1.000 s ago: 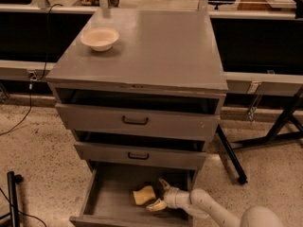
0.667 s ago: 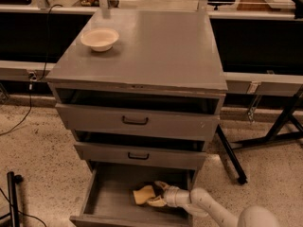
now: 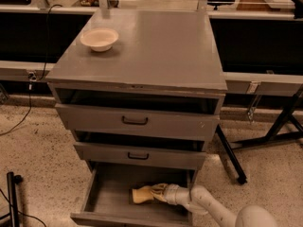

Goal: Pick sponge from bottom drawer and place on counter

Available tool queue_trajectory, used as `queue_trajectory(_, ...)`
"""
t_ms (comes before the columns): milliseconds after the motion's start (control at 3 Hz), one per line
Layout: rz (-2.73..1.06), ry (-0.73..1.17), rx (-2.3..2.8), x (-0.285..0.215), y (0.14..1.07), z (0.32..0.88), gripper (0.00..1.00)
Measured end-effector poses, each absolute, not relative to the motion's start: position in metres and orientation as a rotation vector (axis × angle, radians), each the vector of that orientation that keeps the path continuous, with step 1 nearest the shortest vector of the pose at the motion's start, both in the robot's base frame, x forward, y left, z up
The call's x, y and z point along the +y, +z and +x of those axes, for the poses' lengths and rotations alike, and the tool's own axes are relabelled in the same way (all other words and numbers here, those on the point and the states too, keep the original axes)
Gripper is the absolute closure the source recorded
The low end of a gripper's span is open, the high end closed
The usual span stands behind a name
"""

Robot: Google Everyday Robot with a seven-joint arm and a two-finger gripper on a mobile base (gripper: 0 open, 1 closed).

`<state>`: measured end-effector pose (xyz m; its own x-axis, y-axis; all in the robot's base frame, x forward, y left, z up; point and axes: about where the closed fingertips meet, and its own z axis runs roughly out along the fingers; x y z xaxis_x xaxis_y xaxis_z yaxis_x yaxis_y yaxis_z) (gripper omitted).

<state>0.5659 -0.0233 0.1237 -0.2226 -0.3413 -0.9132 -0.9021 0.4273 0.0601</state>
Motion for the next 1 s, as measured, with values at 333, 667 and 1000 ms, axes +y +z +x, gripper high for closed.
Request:
queue_trajectory(333,-1.119,0.755,1.777,-0.020,0.127,0.565,0.98)
queue_trajectory(667,-1.196,0.713,1.823,-0.012,0.134,0.562,1.00)
queue_trajectory(1000,-1.249,0.690,1.859,0.002,0.142,0.557,0.83)
